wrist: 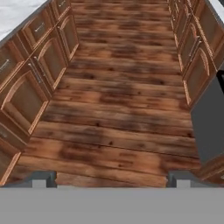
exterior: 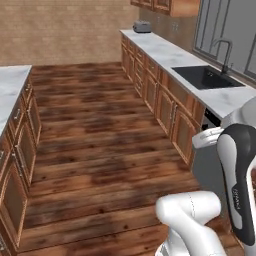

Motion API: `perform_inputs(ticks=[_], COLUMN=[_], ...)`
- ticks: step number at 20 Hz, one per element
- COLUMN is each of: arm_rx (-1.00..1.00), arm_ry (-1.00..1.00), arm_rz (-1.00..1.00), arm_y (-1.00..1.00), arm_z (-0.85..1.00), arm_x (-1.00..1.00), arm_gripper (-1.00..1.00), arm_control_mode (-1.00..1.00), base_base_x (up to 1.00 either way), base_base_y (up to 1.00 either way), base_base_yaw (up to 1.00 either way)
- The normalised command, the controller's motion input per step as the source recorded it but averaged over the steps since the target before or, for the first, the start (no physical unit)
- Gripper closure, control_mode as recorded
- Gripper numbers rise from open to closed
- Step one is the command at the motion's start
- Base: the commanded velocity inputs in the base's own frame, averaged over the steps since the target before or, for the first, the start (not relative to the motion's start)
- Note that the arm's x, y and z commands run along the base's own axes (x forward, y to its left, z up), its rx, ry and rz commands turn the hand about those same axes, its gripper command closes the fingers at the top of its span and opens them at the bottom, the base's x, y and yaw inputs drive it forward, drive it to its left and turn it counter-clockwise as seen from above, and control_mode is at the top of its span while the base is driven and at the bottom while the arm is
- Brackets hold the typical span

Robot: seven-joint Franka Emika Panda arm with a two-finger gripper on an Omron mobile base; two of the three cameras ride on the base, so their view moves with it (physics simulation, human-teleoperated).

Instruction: Pick the cup and bowl from the counter and place them on the counter next to the sink.

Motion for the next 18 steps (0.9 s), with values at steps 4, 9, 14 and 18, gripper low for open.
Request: perform_inputs(ticks=[4, 9, 14, 18], arm_rx=[0.00, 0.00, 0.00, 0.00], arm_ry=[0.00, 0.00, 0.00, 0.00], arm_rz=[0.00, 0.00, 0.00, 0.00], arm_y=[0.00, 0.00, 0.00, 0.00], arm_z=[0.00, 0.00, 0.00, 0.00], arm_x=[0.00, 0.00, 0.00, 0.00], arm_gripper=[-1.00, -1.00, -1.00, -1.00], arm_control_mode=[1.00, 1.00, 1.00, 1.00], base_base_x=[1.00, 1.00, 1.00, 1.00], base_base_y=[-0.24, -0.24, -0.28, -0.24], base_base_yaw=[0.00, 0.00, 0.02, 0.05])
